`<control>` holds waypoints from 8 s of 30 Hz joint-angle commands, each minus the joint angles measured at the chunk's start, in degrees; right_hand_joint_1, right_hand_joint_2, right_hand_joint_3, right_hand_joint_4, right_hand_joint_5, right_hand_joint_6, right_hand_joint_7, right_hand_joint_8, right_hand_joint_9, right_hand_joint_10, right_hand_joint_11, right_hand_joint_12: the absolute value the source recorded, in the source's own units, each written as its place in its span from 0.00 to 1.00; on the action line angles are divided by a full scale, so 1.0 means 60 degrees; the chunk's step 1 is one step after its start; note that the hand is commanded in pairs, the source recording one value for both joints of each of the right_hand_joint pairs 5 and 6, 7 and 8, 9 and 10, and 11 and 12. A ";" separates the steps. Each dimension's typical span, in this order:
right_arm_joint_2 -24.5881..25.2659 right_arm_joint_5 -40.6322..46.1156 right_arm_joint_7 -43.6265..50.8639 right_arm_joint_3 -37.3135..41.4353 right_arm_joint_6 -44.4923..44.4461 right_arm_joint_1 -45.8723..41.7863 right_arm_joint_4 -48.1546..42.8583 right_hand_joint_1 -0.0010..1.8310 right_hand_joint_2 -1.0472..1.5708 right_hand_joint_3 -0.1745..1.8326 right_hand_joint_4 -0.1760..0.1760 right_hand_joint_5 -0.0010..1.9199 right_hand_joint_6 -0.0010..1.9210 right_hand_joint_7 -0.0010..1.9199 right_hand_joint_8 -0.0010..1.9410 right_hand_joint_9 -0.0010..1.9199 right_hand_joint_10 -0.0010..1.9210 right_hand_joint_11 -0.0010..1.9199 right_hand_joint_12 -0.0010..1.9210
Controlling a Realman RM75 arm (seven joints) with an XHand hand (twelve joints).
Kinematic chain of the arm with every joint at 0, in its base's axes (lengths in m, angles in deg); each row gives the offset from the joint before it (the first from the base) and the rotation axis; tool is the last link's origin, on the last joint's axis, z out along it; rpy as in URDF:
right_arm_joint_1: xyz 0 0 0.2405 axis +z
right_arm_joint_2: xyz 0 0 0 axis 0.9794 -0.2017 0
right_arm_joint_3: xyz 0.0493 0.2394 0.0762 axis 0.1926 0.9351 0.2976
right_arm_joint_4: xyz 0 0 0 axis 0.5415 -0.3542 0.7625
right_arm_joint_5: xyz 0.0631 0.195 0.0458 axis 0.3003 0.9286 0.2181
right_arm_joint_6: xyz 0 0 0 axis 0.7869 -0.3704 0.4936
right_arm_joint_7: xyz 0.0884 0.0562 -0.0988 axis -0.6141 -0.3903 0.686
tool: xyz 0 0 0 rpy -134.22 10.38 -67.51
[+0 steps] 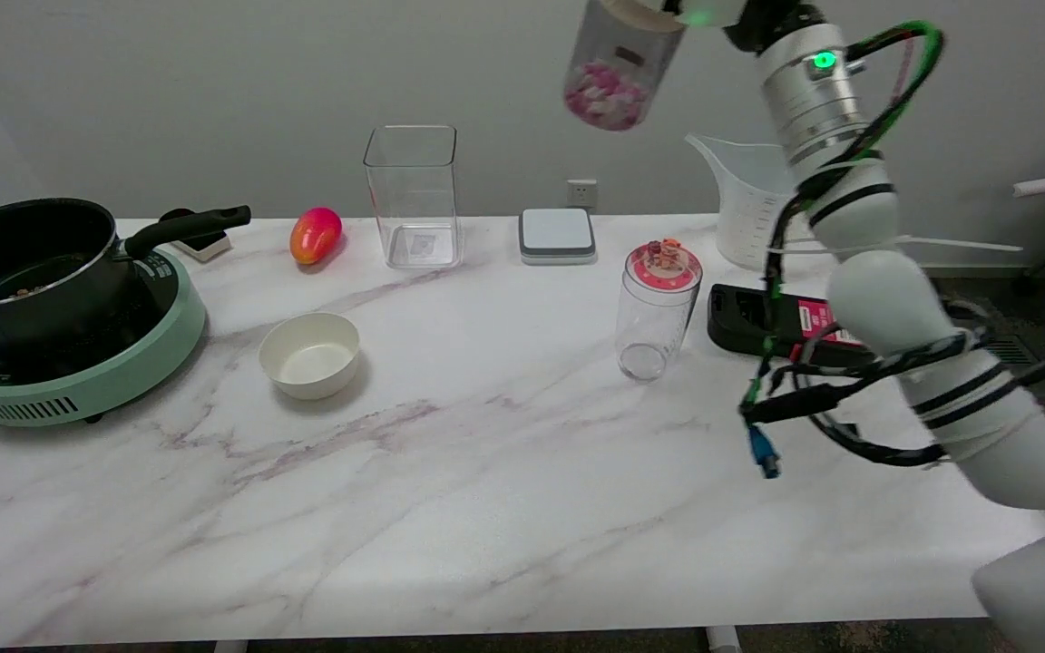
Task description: Pour the contents of the bottle into the measuring cup.
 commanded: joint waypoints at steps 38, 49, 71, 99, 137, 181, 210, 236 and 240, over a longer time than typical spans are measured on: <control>-0.1952 0.1229 0.0481 0.5075 -0.1407 -0.6038 -0.0294 0.78 0.67 0.54 0.50 0.57 0.57 0.76 0.75 0.73 0.73 0.57 0.57; -0.1206 0.0670 0.0491 0.6108 -0.1404 -0.7890 -0.0532 0.79 0.64 0.57 0.50 0.57 0.57 0.75 0.75 0.73 0.73 0.57 0.57; -0.1303 -0.0216 0.4808 0.5005 -0.0021 -0.7571 -0.1110 0.79 0.68 0.55 0.50 0.58 0.58 0.77 0.76 0.74 0.74 0.59 0.59; -0.1232 0.0197 0.6655 0.3231 0.0021 -0.7709 -0.2073 0.82 0.59 0.67 0.50 0.56 0.56 0.74 0.74 0.72 0.72 0.56 0.56; -0.1644 -0.1148 0.6980 0.5329 0.4457 -0.6914 -0.2316 0.82 0.44 0.85 0.50 0.53 0.53 0.70 0.69 0.67 0.67 0.52 0.52; -0.2532 -0.5077 0.4248 0.3523 0.7412 -0.3385 -0.1403 0.83 0.35 0.96 0.50 0.51 0.51 0.67 0.66 0.63 0.63 0.49 0.49; -0.2654 -0.6895 0.4596 0.1718 0.7758 -0.2133 -0.1763 0.82 0.36 0.96 0.50 0.52 0.52 0.67 0.66 0.64 0.64 0.50 0.50; -0.2627 -0.6994 0.5563 0.2263 0.7705 -0.2695 -0.2218 0.82 0.42 0.90 0.50 0.56 0.56 0.70 0.69 0.65 0.65 0.52 0.52; -0.2627 -0.6968 0.5737 0.2244 0.7656 -0.2710 -0.2233 0.82 0.42 0.90 0.50 0.56 0.56 0.70 0.69 0.65 0.65 0.52 0.52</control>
